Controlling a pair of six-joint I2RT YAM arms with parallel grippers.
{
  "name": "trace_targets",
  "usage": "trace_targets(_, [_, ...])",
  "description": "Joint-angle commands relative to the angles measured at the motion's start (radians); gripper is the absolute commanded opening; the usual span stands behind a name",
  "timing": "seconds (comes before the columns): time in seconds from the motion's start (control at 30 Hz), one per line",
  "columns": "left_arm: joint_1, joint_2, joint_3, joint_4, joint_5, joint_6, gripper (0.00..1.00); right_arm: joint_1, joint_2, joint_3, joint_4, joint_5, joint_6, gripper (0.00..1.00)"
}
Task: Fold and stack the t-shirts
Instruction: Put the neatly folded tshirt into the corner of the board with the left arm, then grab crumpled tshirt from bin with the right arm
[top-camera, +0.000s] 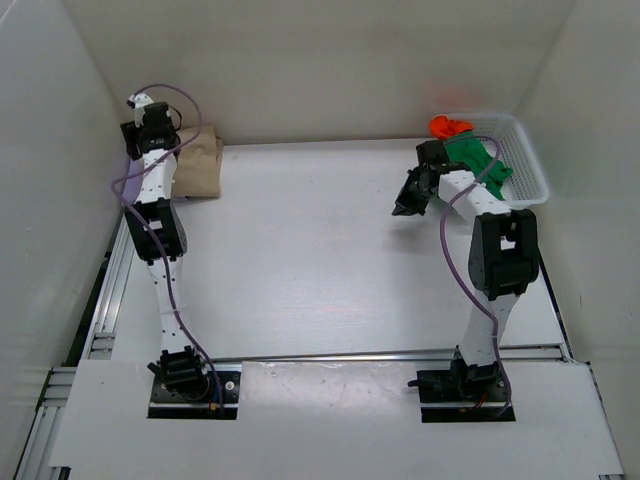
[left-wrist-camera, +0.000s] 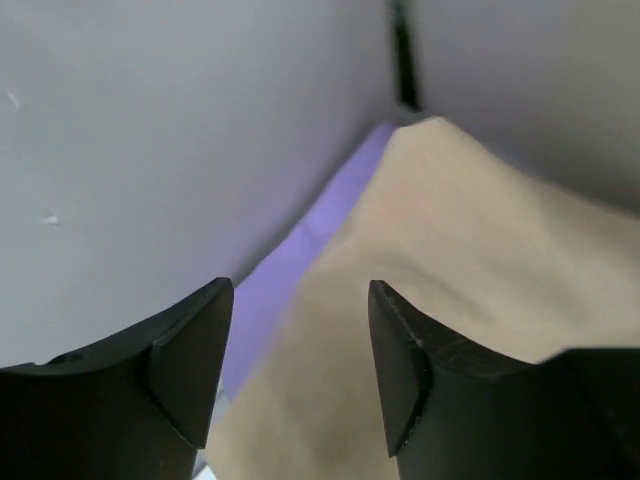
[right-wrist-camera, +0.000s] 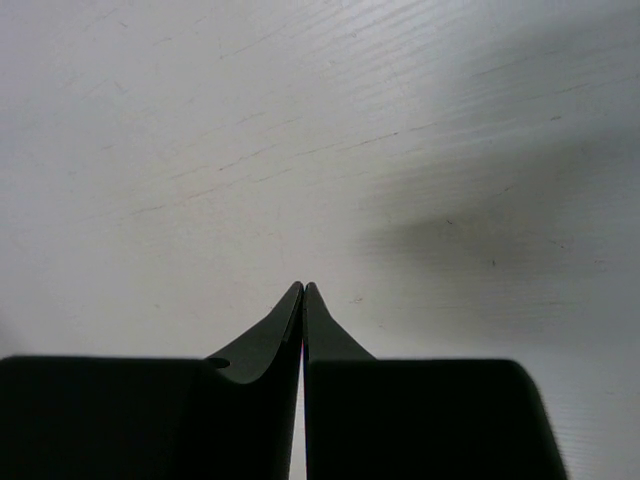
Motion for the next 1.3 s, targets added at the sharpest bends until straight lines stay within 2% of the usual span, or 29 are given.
trace_targets(0.0, [0.044, 0.043, 0.019, 0.086, -0.152, -0.003, 0.71, -0.002, 0.008, 0.060, -0.027, -0.018, -0.027, 0.03])
trace_targets(0.17, [0.044, -0.041, -0.080, 0.086, -0.129, -0.003, 0.73, -0.002, -0.001, 0.069, -0.027, -0.006, -0.027, 0.03])
trace_targets(0.23, [0.035, -0.096, -0.108, 0.086, -0.120, -0.003, 0.75, -0.002, -0.022, 0.085, -0.027, -0.006, -0.027, 0.07])
trace_targets(0.37, [0.012, -0.219, -0.250, 0.086, -0.075, -0.003, 0.85, -0.012, -0.033, 0.171, -0.050, 0.037, -0.059, 0.13])
trace_targets(0.43, [-0.012, -0.295, -0.302, 0.086, -0.034, -0.003, 0.85, -0.039, -0.033, 0.252, -0.079, 0.037, -0.069, 0.20])
trace_targets(0.47, [-0.034, -0.317, -0.345, 0.086, -0.025, -0.003, 0.86, -0.064, -0.033, 0.285, -0.088, 0.047, -0.069, 0.31])
trace_targets(0.53, [-0.055, -0.375, -0.387, 0.086, -0.015, -0.003, 0.87, -0.098, -0.033, 0.346, -0.097, 0.073, -0.053, 0.43])
trace_targets(0.57, [-0.074, -0.389, -0.396, 0.086, -0.005, -0.003, 0.87, -0.118, -0.033, 0.392, -0.097, 0.090, -0.044, 0.53])
trace_targets(0.67, [-0.095, -0.431, -0.407, 0.086, 0.009, -0.003, 0.95, -0.207, 0.008, 0.455, -0.085, 0.205, -0.020, 0.65])
trace_targets(0.73, [-0.106, -0.465, -0.425, 0.086, 0.040, -0.003, 0.97, -0.238, 0.049, 0.521, -0.076, 0.248, 0.014, 0.66])
trace_targets(0.83, [-0.149, -0.563, -0.517, 0.051, 0.168, -0.003, 1.00, -0.292, 0.167, 0.624, -0.076, 0.294, 0.060, 0.72])
trace_targets(0.97, [-0.202, -0.655, -0.579, -0.163, 0.404, -0.003, 1.00, -0.335, 0.339, 0.727, -0.044, 0.235, 0.091, 0.74])
trace_targets(1.0, [-0.216, -0.693, -0.599, -0.237, 0.507, -0.003, 1.00, -0.335, 0.352, 0.727, -0.030, 0.235, 0.091, 0.72])
trace_targets(1.03, [-0.225, -0.713, -0.650, -0.262, 0.543, -0.003, 1.00, -0.335, 0.352, 0.727, -0.010, 0.235, 0.102, 0.69])
trace_targets(1.1, [-0.253, -0.762, -0.704, -0.303, 0.564, -0.003, 1.00, -0.335, 0.363, 0.687, 0.044, 0.222, 0.102, 0.59])
trace_targets(1.27, [-0.285, -0.793, -0.794, -0.346, 0.454, -0.003, 1.00, -0.335, 0.340, 0.641, 0.111, 0.120, 0.077, 0.54])
